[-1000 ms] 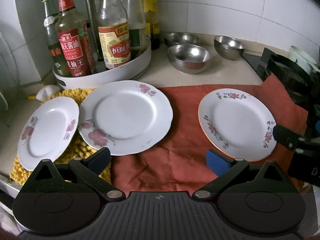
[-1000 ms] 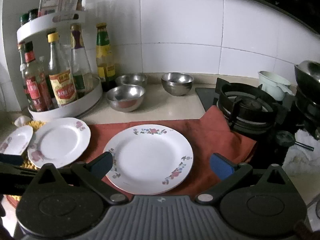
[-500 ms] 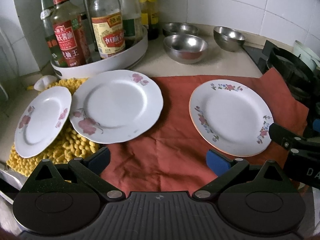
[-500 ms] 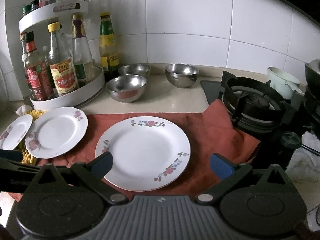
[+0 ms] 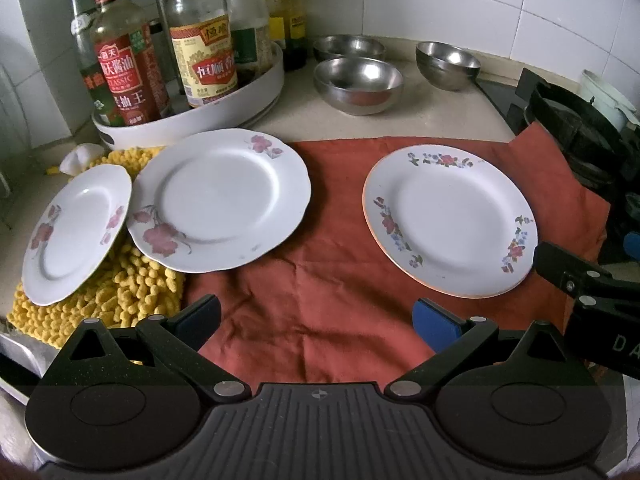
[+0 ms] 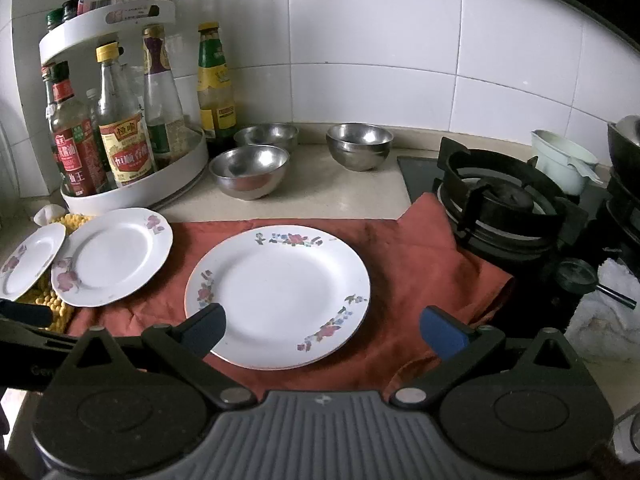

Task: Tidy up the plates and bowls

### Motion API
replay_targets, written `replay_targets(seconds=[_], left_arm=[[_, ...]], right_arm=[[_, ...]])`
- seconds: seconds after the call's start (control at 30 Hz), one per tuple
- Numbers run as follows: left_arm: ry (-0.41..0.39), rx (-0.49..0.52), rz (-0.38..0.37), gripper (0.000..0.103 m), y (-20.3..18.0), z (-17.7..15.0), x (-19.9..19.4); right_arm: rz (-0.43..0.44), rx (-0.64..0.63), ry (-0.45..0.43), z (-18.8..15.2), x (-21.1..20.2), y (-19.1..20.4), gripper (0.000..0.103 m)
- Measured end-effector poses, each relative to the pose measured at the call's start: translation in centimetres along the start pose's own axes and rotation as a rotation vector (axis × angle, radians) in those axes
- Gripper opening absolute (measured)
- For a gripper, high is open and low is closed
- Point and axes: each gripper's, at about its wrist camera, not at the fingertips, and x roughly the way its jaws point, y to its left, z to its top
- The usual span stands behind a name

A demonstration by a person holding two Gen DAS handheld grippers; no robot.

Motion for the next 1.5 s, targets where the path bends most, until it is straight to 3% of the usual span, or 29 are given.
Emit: replay_targets(seconds=[1.5], left_arm=[[0.045, -0.013, -0.009, 0.103, 1.1, 0.4, 1.4]], right_arm=[[-0.003, -0.008, 0.027, 0.2, 1.0, 1.3, 0.1]])
